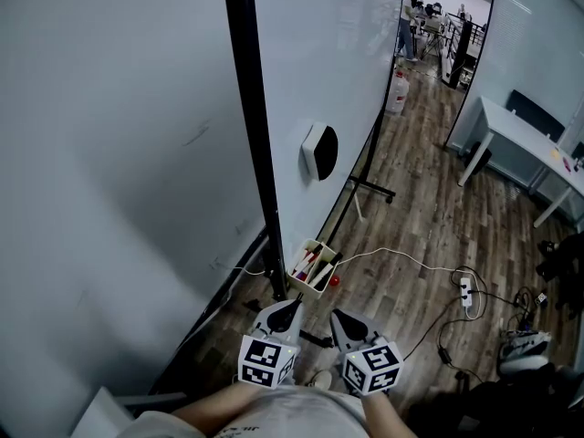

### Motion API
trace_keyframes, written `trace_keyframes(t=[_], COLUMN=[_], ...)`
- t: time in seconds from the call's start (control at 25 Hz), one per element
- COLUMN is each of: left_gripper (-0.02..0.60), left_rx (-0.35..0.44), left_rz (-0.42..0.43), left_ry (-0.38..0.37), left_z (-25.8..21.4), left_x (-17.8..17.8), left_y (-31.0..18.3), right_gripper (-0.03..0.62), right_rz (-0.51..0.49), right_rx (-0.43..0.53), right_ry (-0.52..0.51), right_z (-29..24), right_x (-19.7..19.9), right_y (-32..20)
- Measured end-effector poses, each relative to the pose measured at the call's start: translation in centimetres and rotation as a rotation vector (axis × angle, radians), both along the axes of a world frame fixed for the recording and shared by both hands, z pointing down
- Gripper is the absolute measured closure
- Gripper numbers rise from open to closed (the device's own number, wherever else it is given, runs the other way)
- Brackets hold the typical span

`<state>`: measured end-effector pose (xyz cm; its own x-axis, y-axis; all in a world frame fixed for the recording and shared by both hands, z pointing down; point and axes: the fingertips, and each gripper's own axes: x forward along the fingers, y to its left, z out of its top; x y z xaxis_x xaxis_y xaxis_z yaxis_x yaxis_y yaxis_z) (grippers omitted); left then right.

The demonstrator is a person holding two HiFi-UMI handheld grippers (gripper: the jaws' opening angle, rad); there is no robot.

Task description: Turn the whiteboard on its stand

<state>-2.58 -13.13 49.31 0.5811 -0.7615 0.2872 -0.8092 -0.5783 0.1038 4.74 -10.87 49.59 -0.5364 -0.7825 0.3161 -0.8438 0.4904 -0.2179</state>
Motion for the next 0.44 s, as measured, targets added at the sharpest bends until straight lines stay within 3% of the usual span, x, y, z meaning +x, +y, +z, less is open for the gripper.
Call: trace_keyframes(t=[0.44], left_gripper=[0.571], left_rx=[-0.011], left_rz=[-0.010], left_ry=[0.004], left_z=[0.23], left_x=[-0.46], left_y=[0.15], right_gripper=[0.588], right_rz=[0.006], right_rx=[0.012], right_ry=[0.009], right_z=[-0.07], right_x=[0.05], right_y=[0.08])
